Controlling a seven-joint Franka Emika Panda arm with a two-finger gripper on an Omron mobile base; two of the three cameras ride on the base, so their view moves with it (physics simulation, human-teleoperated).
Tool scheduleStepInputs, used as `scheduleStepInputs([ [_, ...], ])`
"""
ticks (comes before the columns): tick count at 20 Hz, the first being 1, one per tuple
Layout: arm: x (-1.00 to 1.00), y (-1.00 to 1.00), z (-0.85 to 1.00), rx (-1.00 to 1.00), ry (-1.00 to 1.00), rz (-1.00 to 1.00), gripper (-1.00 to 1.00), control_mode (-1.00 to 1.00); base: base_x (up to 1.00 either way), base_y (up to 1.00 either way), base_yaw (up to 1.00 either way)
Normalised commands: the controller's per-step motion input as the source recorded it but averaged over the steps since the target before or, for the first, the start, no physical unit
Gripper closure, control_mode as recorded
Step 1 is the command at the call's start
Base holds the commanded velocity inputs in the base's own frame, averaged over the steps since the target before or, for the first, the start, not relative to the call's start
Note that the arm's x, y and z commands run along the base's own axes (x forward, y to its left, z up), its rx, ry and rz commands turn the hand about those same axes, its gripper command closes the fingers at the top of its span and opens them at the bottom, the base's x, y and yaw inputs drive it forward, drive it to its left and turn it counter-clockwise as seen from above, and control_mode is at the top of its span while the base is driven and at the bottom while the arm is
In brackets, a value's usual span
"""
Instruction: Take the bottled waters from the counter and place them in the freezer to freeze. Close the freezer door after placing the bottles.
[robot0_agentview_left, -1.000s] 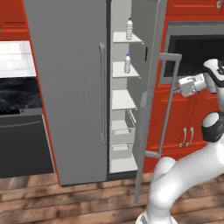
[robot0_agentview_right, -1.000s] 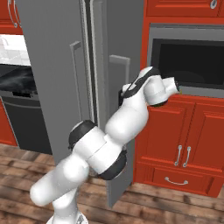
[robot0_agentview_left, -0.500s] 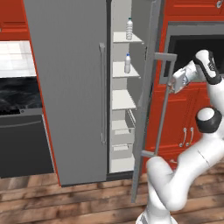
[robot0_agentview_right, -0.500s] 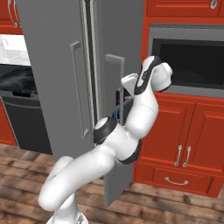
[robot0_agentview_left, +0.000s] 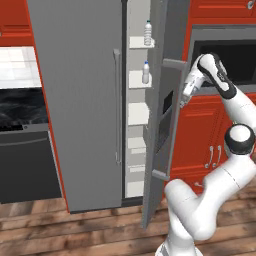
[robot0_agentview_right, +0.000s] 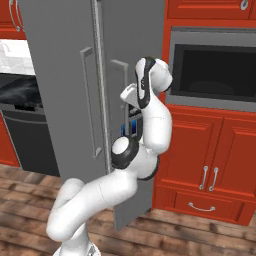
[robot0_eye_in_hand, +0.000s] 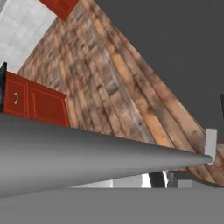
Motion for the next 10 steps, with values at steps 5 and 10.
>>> scheduleStepInputs([
  [5, -0.58, 0.84, -0.51, 0.13, -0.27, -0.16, -1.00, -1.00, 0.00, 0.00, 0.00],
  [10, -0.47, 1.00, -0.18, 0.10, -0.57, -0.44, -1.00, -1.00, 0.00, 0.00, 0.00],
])
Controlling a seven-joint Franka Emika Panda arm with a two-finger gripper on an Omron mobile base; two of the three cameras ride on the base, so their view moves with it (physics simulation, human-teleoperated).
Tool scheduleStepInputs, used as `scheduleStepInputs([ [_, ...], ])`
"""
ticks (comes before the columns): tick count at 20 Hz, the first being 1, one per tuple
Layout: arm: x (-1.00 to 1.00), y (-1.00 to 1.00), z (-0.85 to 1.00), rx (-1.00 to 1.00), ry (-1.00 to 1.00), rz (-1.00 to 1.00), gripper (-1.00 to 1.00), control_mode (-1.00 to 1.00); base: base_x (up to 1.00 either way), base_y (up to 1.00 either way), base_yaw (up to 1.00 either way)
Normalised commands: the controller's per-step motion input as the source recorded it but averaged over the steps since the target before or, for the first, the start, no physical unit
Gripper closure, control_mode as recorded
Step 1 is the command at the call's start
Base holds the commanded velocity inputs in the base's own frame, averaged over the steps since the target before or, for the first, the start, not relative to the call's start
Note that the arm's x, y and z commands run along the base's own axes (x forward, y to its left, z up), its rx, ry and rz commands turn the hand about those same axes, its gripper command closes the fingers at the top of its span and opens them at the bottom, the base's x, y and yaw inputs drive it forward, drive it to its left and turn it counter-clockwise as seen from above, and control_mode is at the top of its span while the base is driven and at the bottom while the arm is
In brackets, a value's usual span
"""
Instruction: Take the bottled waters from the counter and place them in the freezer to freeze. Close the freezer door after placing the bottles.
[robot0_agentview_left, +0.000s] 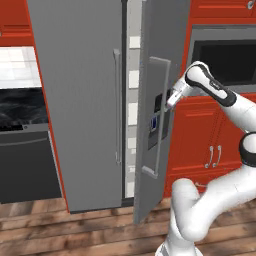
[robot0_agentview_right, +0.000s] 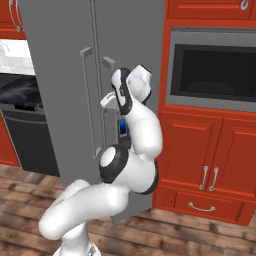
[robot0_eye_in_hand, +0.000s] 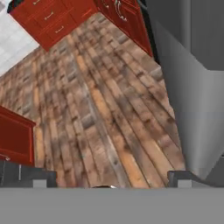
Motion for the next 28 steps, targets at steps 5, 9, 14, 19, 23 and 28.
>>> scheduleStepInputs([
  [5, 0.50, 0.84, 0.00, 0.07, -0.23, -0.63, -1.00, -1.00, 0.00, 0.00, 0.00],
  [9, 0.68, 0.47, 0.00, 0.05, -0.09, -0.78, -1.00, -1.00, 0.00, 0.00, 0.00],
  [14, 0.48, 0.44, 0.00, 0.08, 0.00, -0.79, -1.00, -1.00, 0.00, 0.00, 0.00],
  [19, 0.42, 0.42, 0.00, 0.05, 0.00, -0.82, -1.00, -1.00, 0.00, 0.00, 0.00],
  [23, 0.46, 0.38, 0.00, 0.01, 0.00, -0.82, -1.00, -1.00, 0.00, 0.00, 0.00],
  [28, 0.62, 0.42, 0.00, 0.00, 0.00, -0.79, -1.00, -1.00, 0.00, 0.00, 0.00],
])
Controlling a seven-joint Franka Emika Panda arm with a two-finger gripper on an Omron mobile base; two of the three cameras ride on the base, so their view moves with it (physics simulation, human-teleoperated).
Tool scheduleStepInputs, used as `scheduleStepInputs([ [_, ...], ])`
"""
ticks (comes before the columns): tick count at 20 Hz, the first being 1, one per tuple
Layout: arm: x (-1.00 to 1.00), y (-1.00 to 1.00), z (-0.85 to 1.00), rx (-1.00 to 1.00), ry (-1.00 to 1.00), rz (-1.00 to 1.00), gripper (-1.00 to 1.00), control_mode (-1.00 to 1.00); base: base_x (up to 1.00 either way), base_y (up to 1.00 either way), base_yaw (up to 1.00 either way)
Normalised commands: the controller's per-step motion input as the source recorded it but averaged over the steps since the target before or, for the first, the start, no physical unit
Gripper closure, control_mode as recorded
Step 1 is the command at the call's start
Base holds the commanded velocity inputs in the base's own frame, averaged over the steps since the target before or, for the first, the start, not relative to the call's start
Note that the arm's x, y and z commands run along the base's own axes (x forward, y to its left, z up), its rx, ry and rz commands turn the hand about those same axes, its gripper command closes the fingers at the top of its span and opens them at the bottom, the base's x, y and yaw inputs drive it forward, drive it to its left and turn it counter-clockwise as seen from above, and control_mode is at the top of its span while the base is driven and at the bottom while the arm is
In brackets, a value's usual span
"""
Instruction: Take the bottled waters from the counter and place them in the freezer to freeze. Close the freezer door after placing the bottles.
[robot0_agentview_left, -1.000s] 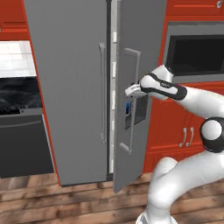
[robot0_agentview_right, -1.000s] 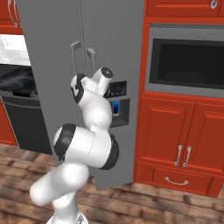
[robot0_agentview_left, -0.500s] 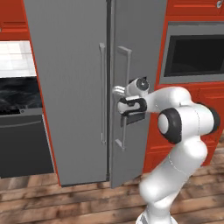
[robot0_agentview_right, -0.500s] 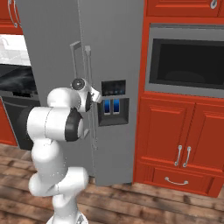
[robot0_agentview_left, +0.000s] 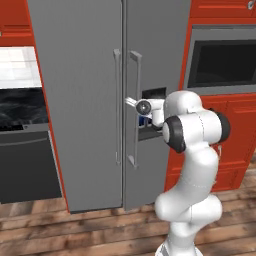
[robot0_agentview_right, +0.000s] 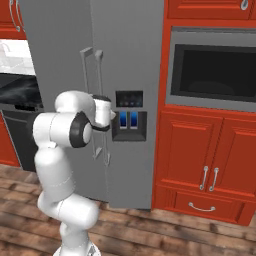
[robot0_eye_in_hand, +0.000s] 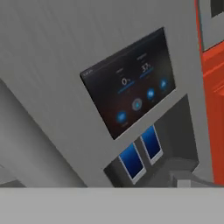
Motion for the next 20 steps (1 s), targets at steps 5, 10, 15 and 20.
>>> scheduleStepInputs([
  [5, 0.81, 0.16, 0.01, 0.00, 0.06, -0.35, -1.00, -1.00, 0.00, 0.00, 0.00],
  [10, 0.24, 0.00, -0.06, -0.04, 0.01, -0.02, -1.00, -1.00, 0.00, 0.00, 0.00],
  [15, 1.00, 0.10, -0.22, -0.10, 0.02, -0.25, -1.00, -1.00, 0.00, 0.00, 0.00],
  [20, 1.00, 0.33, -0.35, -0.15, 0.05, -0.37, -1.00, -1.00, 0.00, 0.00, 0.00],
])
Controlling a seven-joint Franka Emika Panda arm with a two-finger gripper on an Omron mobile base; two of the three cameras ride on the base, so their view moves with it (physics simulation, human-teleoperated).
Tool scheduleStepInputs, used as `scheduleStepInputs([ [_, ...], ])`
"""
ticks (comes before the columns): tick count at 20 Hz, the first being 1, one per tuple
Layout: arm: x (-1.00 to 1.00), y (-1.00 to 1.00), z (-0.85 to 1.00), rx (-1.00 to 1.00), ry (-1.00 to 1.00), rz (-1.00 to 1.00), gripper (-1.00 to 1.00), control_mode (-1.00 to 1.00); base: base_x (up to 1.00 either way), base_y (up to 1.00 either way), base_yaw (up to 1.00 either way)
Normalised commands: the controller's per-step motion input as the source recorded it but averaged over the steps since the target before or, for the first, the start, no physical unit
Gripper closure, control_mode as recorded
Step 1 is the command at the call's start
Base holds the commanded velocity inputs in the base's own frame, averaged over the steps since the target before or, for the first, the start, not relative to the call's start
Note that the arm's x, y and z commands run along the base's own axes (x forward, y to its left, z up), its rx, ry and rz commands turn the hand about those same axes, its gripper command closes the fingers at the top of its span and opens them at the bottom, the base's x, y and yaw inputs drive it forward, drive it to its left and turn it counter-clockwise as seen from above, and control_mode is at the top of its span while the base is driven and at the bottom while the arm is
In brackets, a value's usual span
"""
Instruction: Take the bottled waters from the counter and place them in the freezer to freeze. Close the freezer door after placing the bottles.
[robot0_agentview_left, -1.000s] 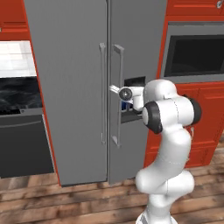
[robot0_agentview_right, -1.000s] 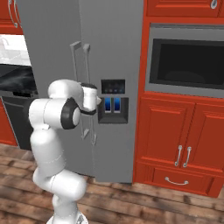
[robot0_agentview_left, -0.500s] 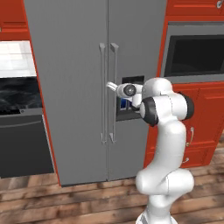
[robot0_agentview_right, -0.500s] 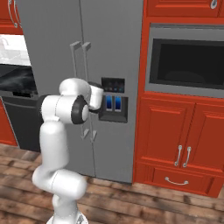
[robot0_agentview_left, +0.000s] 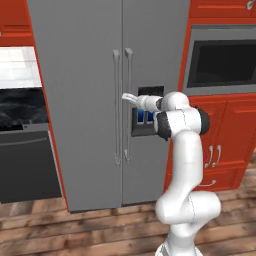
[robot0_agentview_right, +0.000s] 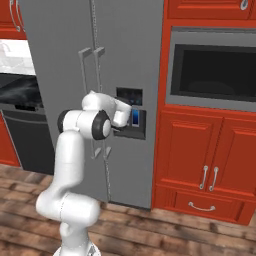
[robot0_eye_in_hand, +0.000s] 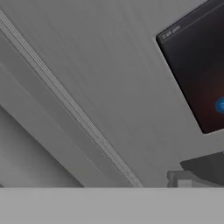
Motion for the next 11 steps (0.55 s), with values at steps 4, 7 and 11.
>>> scheduleStepInputs([
  [4, 1.00, 0.20, -0.40, -0.18, 0.12, -0.40, -1.00, -1.00, 0.00, 0.00, 0.00],
  [7, 0.85, 0.34, -0.15, -0.16, 0.05, -0.33, -1.00, -1.00, 0.00, 0.00, 0.00],
  [11, 0.63, 0.12, 0.00, -0.04, 0.05, -0.33, -1.00, -1.00, 0.00, 0.00, 0.00],
])
